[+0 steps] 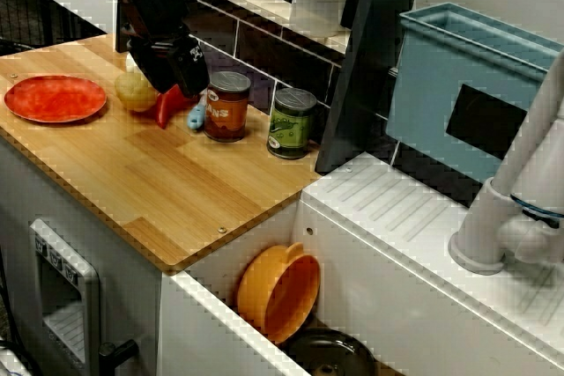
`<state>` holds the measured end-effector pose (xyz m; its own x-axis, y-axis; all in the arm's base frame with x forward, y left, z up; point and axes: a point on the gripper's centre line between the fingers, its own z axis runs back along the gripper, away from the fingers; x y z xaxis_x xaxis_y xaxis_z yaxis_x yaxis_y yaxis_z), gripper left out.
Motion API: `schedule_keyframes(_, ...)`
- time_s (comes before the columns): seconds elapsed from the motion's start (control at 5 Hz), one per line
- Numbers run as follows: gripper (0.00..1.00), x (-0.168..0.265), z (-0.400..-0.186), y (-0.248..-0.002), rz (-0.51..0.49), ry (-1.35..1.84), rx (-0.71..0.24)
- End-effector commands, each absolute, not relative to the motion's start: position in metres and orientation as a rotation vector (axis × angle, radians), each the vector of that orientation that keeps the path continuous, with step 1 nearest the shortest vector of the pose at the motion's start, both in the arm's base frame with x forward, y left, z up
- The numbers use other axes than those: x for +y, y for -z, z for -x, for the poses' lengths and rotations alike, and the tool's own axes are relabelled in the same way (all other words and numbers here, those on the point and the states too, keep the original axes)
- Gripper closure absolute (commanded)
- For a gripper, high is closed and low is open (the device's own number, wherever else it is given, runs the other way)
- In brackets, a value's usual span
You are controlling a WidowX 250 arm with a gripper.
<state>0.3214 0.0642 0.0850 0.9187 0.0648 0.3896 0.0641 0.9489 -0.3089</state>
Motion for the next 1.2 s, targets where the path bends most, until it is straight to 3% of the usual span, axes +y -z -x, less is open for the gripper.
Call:
schedule_keyframes(0.0, 0.0, 0.067, -0.323, -0.105, 0.288, 0.034, -0.532)
schedule_keyframes(0.6, 0.0, 0.057, -0.334, -0.081, 0.239, 0.11, -0.601)
schedule_keyframes(1.0, 0.0, 0.058, -0.338, -0.074, 0.216, 0.125, -0.594)
